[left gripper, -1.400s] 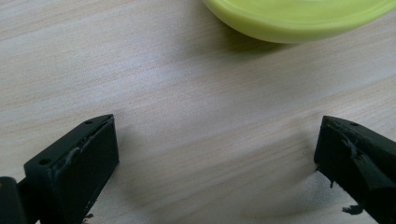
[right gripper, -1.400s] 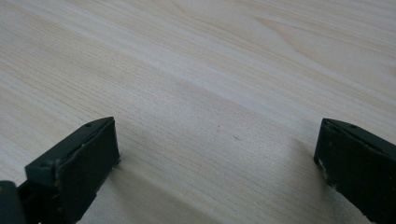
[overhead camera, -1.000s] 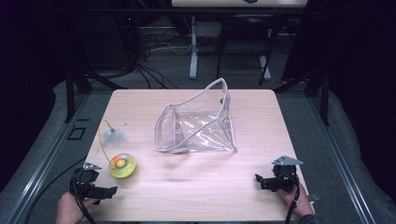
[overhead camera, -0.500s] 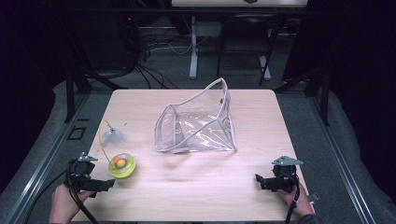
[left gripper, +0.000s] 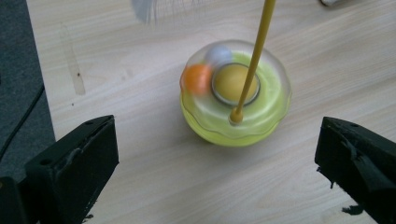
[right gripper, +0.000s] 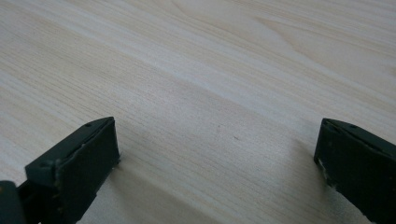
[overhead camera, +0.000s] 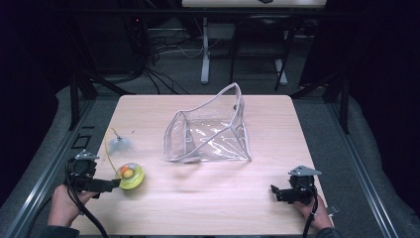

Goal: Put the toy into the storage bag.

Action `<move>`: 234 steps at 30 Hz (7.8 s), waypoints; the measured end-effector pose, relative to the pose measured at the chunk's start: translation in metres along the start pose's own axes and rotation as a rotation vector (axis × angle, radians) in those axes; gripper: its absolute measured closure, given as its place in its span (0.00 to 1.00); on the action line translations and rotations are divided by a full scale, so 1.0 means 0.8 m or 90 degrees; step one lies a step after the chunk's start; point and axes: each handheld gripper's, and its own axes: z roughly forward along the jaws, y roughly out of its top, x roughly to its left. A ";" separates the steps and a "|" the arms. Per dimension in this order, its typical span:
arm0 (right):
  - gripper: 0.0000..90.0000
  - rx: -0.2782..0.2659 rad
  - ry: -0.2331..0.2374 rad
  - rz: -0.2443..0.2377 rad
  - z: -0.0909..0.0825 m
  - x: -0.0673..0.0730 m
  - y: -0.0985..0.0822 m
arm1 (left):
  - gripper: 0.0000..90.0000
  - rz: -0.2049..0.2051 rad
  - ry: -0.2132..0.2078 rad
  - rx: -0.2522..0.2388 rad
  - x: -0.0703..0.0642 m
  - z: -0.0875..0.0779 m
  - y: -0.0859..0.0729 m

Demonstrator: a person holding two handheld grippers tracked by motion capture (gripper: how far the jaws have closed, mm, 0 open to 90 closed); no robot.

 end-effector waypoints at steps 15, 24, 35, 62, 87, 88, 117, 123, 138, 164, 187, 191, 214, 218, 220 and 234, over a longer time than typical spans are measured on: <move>0.00 0.000 0.001 -0.002 0.000 -0.001 0.000 | 0.00 0.017 -0.017 0.012 0.001 -0.006 0.033; 0.00 -0.001 0.003 -0.002 0.000 -0.001 0.000 | 0.18 0.039 -0.010 0.044 -0.006 -0.010 0.048; 0.00 -0.004 0.002 -0.002 0.001 -0.001 0.000 | 0.53 0.039 0.006 0.044 -0.011 -0.029 0.066; 0.00 -0.004 0.002 -0.003 0.001 -0.001 0.000 | 0.87 0.040 -0.005 0.084 -0.010 -0.025 0.076; 0.00 -0.004 0.002 -0.003 0.001 -0.001 0.000 | 0.98 0.078 -0.009 0.098 -0.015 -0.028 0.089; 0.00 -0.004 0.002 -0.003 0.001 -0.001 0.000 | 0.98 0.083 -0.007 0.101 -0.015 -0.029 0.091; 0.00 0.000 0.003 -0.009 0.000 -0.002 0.000 | 0.98 0.087 0.007 0.149 0.021 -0.042 0.156; 0.00 0.001 0.003 -0.008 0.000 -0.001 0.000 | 0.98 0.079 0.015 0.147 0.026 -0.038 0.167; 0.00 0.002 0.004 -0.008 0.000 -0.001 0.000 | 0.98 0.065 0.029 0.169 0.037 -0.036 0.198; 0.00 0.000 0.005 -0.010 0.000 -0.002 0.000 | 0.98 0.076 0.050 0.162 0.031 -0.042 0.251; 0.00 0.000 0.004 -0.010 0.000 -0.001 0.000 | 0.98 0.072 0.040 0.156 0.031 -0.051 0.287; 0.00 0.001 0.004 -0.010 0.000 -0.001 0.000 | 0.98 0.073 0.041 0.154 0.029 -0.054 0.293; 0.00 -0.001 0.004 -0.006 0.000 -0.001 -0.001 | 0.98 0.098 0.049 0.125 0.002 -0.091 0.334; 0.00 -0.002 0.004 -0.008 0.000 -0.001 -0.001 | 0.98 0.105 0.052 0.120 -0.005 -0.098 0.343; 0.00 0.000 0.004 -0.009 0.000 -0.001 -0.001 | 0.98 0.110 0.053 0.109 -0.012 -0.105 0.352; 0.00 0.000 0.005 -0.010 -0.001 0.000 -0.001 | 0.98 0.146 0.057 0.099 -0.045 -0.120 0.379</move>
